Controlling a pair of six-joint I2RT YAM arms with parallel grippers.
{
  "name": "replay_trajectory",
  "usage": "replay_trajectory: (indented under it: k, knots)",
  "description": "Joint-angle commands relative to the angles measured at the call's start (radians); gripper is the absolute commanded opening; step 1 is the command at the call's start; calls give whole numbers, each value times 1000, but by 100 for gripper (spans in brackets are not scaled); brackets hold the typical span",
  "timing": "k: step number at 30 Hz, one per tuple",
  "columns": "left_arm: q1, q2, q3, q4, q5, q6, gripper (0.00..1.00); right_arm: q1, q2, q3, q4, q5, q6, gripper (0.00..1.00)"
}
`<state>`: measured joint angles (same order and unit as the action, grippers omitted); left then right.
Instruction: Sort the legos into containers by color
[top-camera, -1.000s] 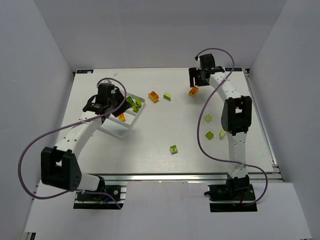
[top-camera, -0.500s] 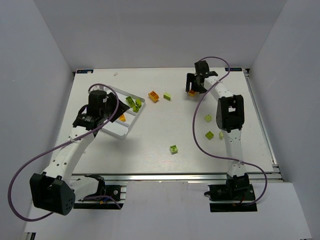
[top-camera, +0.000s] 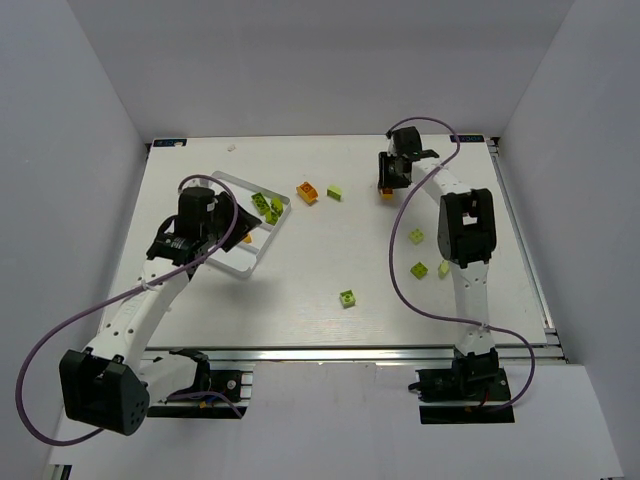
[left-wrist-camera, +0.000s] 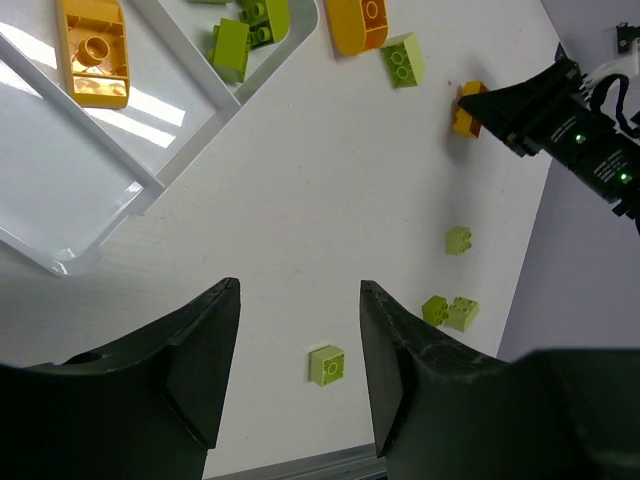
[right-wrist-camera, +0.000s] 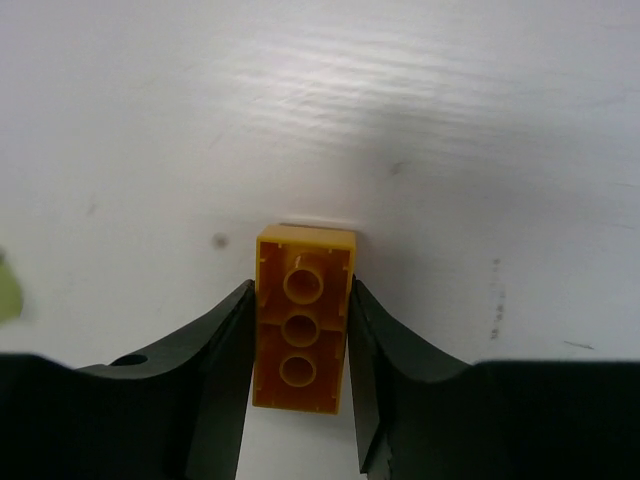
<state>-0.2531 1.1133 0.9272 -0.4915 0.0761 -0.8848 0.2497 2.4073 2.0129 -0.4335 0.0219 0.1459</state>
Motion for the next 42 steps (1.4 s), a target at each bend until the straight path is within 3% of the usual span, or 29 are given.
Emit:
replay_trajectory:
  k: [1, 2, 4, 5, 9, 13, 20, 24, 30, 38, 42]
  knots:
    - [-6, -67, -5, 28, 17, 10, 61, 25, -187, -147, 176, -285, -225, 14]
    - [-6, -76, -8, 28, 17, 10, 61, 32, -247, -170, 190, -463, -273, 13]
    - [-6, -99, -14, 25, 5, 15, 61, 71, -290, -204, 205, -610, -345, 8]
    - [-6, -128, -17, 21, -2, 15, 61, 82, -312, -210, 188, -758, -430, 8]
    - [-6, -210, -33, -2, -35, 12, 61, 174, -307, -183, 156, -947, -499, 0]
    - [-6, -271, -37, -45, -55, 9, 61, 296, -222, -111, 222, -918, -408, 4]
    - [-6, -345, -16, -150, -61, 1, 61, 460, -59, 66, 376, -737, -235, 10]
    - [-6, -380, -5, -203, -62, -5, 63, 494, 10, 119, 421, -646, -163, 19]
    - [-6, -403, -1, -236, -55, 1, 66, 513, 70, 147, 421, -632, -141, 33]
    - [-6, -356, -5, -203, -16, 30, 67, 530, 87, 158, 421, -625, -141, 63]
    - [-6, -346, -28, -161, 2, 35, 67, 523, 59, 150, 412, -622, -138, 66]
